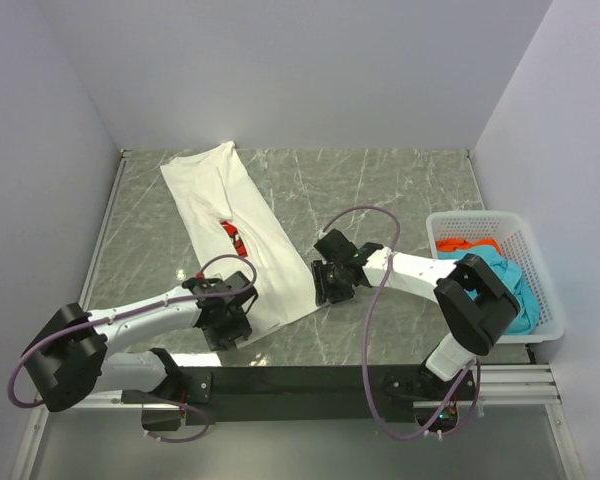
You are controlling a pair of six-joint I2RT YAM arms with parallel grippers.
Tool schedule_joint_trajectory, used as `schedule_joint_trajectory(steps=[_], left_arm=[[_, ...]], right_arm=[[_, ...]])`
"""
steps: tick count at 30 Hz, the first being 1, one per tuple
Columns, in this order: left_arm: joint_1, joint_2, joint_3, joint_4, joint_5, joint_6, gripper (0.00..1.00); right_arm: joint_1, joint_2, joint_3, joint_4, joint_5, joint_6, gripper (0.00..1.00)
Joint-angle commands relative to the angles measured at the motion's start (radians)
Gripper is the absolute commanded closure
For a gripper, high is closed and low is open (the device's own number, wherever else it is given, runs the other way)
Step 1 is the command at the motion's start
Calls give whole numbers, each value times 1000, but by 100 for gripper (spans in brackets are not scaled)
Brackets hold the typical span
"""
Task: Fold and stack the t-shirts
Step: Fold the tshirt
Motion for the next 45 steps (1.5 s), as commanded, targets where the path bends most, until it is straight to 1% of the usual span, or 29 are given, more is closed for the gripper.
schedule_joint_trajectory(steps=[1, 10, 18, 21, 22, 24, 25, 27, 28, 29, 30, 31, 32, 33, 37, 38, 40, 41, 43, 44, 45], left_arm=[[-4, 41, -22, 72, 18, -18, 41], [-5, 107, -7, 85, 34, 9, 46], [-5, 119, -7, 91, 47, 10, 47], [-5, 130, -12, 98, 50, 12, 51], [-5, 133, -12, 96, 48, 12, 56], [-7, 144, -9, 96, 51, 16, 61], [-7, 147, -7, 96, 53, 16, 69], [-7, 142, -6, 95, 54, 16, 80], [-7, 139, -6, 96, 57, 21, 95], [-5, 130, -4, 96, 57, 24, 99], [-5, 127, 1, 89, 53, 24, 99], [-7, 122, 11, 81, 51, 28, 99], [-5, 113, 17, 59, 54, 32, 99], [-7, 105, 22, 52, 59, 35, 99], [-24, 64, 57, 3, 111, 77, 99], [-62, 61, 71, -48, 111, 75, 99], [-116, 62, 105, -79, 128, 53, 99], [-172, 65, 109, -80, 148, 41, 99], [-228, 73, 103, -47, 192, 6, 99], [-275, 74, 99, -28, 232, -8, 99], [-295, 78, 97, -5, 240, -20, 99]], right_arm=[[-9, 24, 55, -14, 33, 9, 49], [-6, 89, 92, -81, 44, 1, 49], [38, 158, 120, -140, 26, 1, 50], [47, 181, 123, -147, 17, 3, 50], [49, 193, 124, -149, 15, 1, 51], [49, 198, 127, -151, 6, -2, 54], [49, 204, 127, -151, 3, -6, 56], [49, 211, 127, -152, -11, -17, 60], [51, 215, 126, -158, -5, -29, 69], [44, 215, 121, -164, 6, -36, 75], [41, 210, 114, -164, 7, -40, 83], [37, 201, 110, -167, 4, -48, 93], [35, 193, 107, -178, 6, -51, 98], [35, 181, 106, -184, 12, -54, 100], [35, 103, 78, -238, 24, -66, 100], [35, 84, 66, -256, 23, -65, 100], [35, 29, 14, -275, 3, -56, 100], [37, 9, -3, -292, -5, -53, 100], [38, -52, -53, -310, -14, -45, 100], [38, -72, -67, -334, -6, -43, 100], [38, -110, -78, -348, 1, -42, 100]])
